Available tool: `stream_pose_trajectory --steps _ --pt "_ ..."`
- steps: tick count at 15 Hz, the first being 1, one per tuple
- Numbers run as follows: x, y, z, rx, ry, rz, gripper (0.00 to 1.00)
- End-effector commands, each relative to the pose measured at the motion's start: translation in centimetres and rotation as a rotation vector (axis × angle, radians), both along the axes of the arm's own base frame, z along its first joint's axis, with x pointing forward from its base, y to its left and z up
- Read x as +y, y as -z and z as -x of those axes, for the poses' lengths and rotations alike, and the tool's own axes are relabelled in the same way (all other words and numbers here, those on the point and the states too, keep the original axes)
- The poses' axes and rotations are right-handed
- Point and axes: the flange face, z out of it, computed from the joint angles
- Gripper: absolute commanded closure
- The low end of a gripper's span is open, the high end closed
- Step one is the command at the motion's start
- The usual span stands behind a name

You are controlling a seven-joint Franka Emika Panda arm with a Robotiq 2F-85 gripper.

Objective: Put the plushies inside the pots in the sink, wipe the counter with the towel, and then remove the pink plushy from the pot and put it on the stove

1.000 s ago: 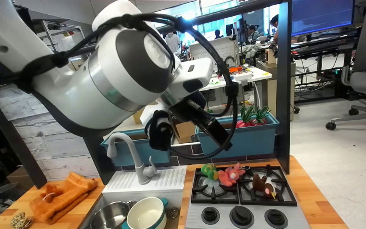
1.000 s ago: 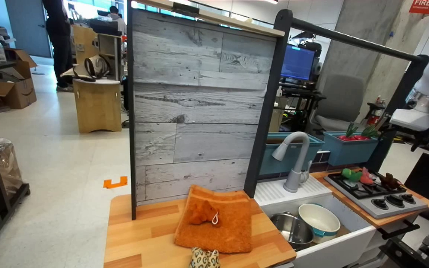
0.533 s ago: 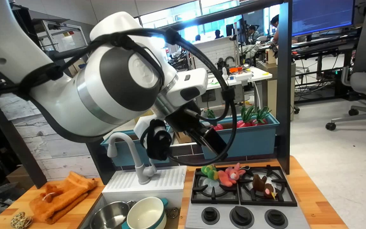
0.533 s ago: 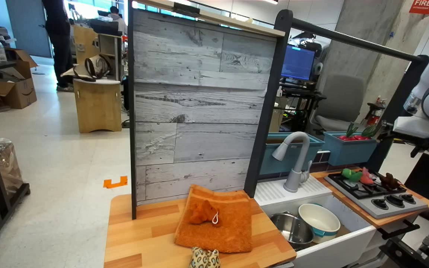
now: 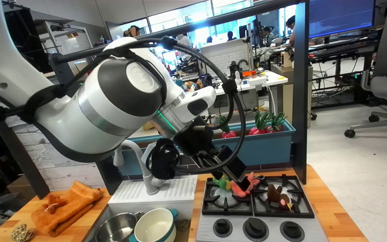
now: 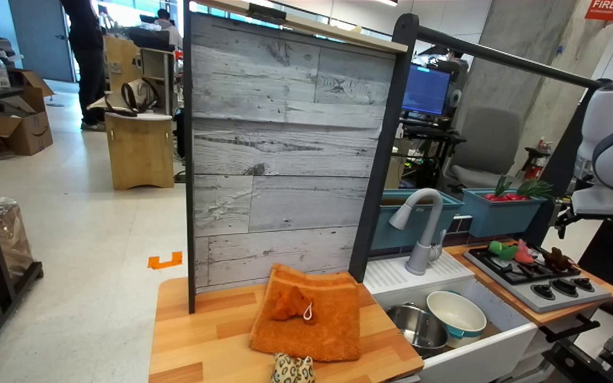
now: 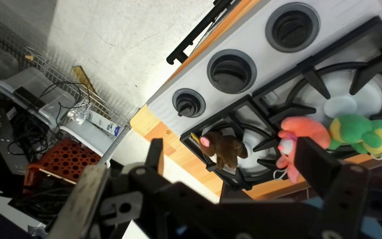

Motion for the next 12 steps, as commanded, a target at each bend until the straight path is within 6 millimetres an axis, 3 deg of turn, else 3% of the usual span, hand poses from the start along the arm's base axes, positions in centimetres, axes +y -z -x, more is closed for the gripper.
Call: stream_pose_trajectory --steps 1,7,12 --pt "-0.2 -0.4 0.2 0.009 -0.024 -0.041 0.00" --pt "1.7 0.3 0.2 0.206 -0.333 -0.054 0.00" --pt "3.3 1.1 -0.4 0.281 -0.363 0.014 0.00"
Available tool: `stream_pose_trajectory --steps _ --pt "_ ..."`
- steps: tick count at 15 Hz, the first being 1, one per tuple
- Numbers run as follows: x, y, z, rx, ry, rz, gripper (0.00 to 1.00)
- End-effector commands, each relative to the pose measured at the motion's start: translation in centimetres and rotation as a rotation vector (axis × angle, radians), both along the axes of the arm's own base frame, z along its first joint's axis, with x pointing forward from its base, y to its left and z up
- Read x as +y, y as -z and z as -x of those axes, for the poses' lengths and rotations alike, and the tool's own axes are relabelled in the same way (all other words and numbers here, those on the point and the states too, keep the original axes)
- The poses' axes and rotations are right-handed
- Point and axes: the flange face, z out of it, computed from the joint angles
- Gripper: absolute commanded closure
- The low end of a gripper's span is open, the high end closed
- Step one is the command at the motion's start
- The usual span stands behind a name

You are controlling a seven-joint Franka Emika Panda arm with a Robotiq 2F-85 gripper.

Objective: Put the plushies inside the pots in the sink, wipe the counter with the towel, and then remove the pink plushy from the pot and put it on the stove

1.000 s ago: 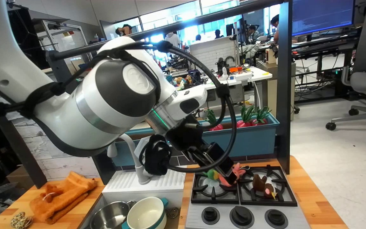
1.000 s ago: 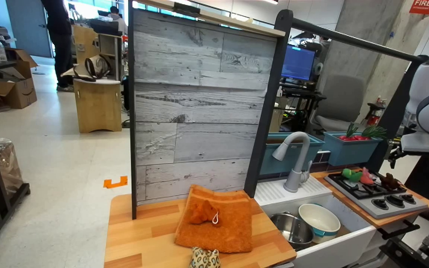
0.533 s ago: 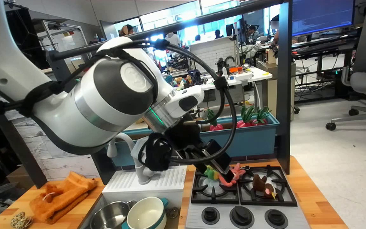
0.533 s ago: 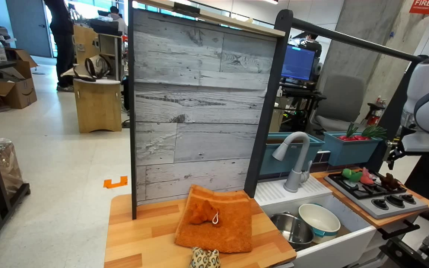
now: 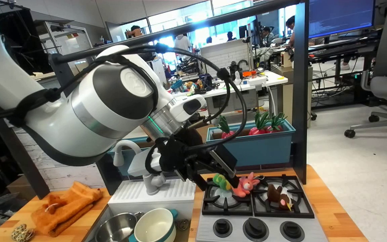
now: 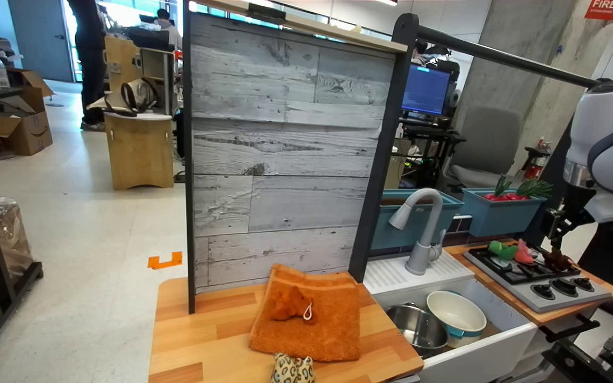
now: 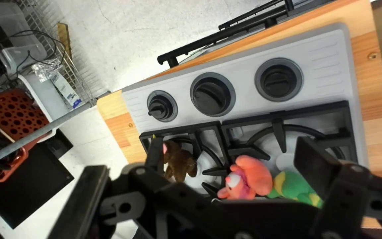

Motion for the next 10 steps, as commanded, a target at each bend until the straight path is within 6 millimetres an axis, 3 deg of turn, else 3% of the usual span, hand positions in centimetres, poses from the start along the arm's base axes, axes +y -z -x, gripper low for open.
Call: stream_pose_trajectory --steps 1,2,4,10 --pt "1.7 0.6 0.7 0.043 0.131 0.062 0.00" --pt "0.6 0.4 0.2 0.029 0.040 0.018 0.00" --pt "1.6 0.8 0.5 0.041 0.095 0.043 0.00" --pt "0.9 3.4 -6.8 -0.331 0.076 -0.113 0.00"
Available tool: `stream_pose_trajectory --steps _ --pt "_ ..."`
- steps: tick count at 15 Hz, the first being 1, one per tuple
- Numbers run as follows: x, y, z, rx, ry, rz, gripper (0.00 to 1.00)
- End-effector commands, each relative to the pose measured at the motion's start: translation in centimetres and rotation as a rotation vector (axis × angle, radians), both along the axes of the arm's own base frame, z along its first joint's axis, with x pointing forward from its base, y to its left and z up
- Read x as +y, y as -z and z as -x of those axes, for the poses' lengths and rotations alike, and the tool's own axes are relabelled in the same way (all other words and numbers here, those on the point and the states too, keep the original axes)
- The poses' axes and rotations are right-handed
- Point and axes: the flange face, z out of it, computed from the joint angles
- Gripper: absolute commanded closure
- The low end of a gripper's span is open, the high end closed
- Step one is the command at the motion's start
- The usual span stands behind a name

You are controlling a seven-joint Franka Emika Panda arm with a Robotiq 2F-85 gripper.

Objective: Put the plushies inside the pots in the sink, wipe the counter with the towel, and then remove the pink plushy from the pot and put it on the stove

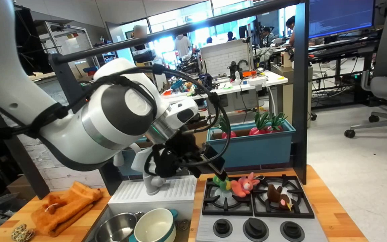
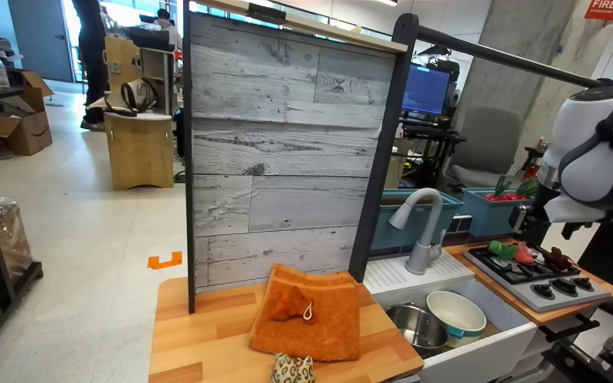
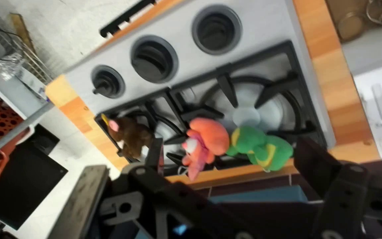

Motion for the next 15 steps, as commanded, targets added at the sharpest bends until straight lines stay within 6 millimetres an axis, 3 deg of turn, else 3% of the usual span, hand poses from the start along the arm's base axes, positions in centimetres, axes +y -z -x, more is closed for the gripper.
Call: stream_pose_trajectory --steps 1,6,8,12,15 --pt "-1.5 2.2 -4.2 -0.174 -0.010 -0.086 0.00" --pt "-3.4 6.3 -6.6 -0.223 -0.025 -0.130 0.03" --pt "-3.8 7.6 -7.1 -0.221 -0.023 -0.151 0.28" --pt "-3.9 9.7 -7.4 -0.208 -0.018 -0.193 0.57" --pt "-4.1 9.8 -7.4 -0.202 -0.004 -0.228 0.80"
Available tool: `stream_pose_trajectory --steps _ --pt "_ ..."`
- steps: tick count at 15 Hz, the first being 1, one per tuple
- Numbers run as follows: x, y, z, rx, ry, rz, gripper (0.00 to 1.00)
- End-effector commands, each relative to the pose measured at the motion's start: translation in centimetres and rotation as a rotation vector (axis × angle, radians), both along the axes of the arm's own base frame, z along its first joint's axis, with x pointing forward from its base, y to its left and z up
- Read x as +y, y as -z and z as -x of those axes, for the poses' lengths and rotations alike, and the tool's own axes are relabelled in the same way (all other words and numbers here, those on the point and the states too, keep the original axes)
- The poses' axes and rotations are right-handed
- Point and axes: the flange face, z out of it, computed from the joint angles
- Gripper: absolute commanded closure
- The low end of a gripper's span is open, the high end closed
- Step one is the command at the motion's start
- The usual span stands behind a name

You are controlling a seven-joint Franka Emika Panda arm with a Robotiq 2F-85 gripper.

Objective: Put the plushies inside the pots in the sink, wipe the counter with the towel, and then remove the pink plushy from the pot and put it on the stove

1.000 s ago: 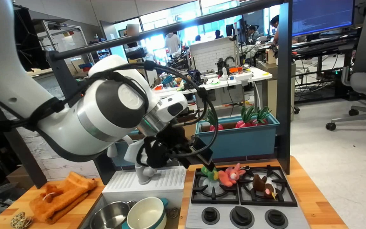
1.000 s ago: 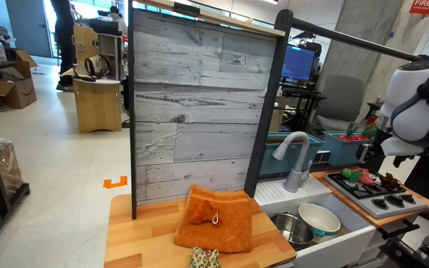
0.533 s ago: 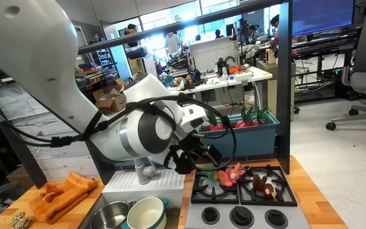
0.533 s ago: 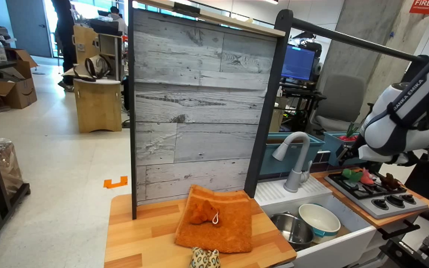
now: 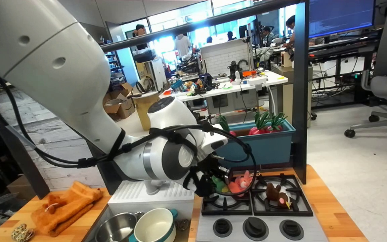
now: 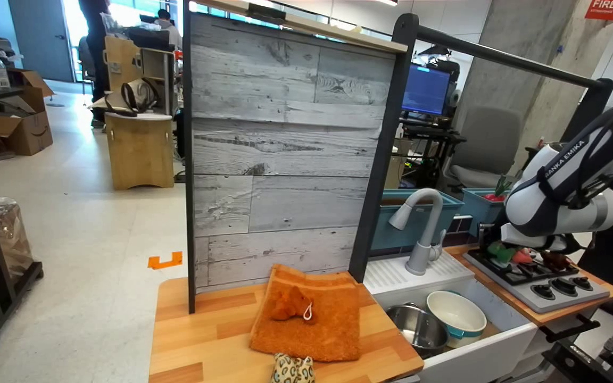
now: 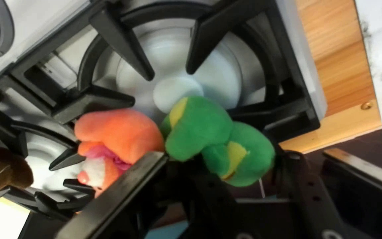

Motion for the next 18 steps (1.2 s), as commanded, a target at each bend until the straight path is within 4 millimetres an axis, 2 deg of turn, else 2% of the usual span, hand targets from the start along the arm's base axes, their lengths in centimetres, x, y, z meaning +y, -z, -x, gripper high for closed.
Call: stream_pose_trajectory --steps 1,3,5,6,7,8,11,13,15,18 --pt "0.0 -0.6 -0.8 -0.001 0.001 -0.064 0.82" --pt "0.8 -2.5 -0.4 -0.005 -0.026 -0.094 0.85" --pt "1.5 -4.9 0.6 -0.033 -0.068 -0.096 0.98" --pt "1.7 -5.9 1.1 -0.051 -0.086 -0.096 0.94" --pt "1.9 -6.9 1.4 -0.070 -0.088 -0.087 0.99" --pt "2.1 -7.8 1.4 -0.082 -0.091 -0.086 0.99" --pt "3.3 -9.4 2.2 -0.063 -0.098 -0.104 0.96" --pt "5.1 -9.3 3.0 0.004 -0.132 -0.175 0.96" --pt "7.5 -7.6 3.6 0.081 -0.166 -0.257 0.96" --pt "11.6 -3.9 4.8 0.166 -0.238 -0.321 0.96"
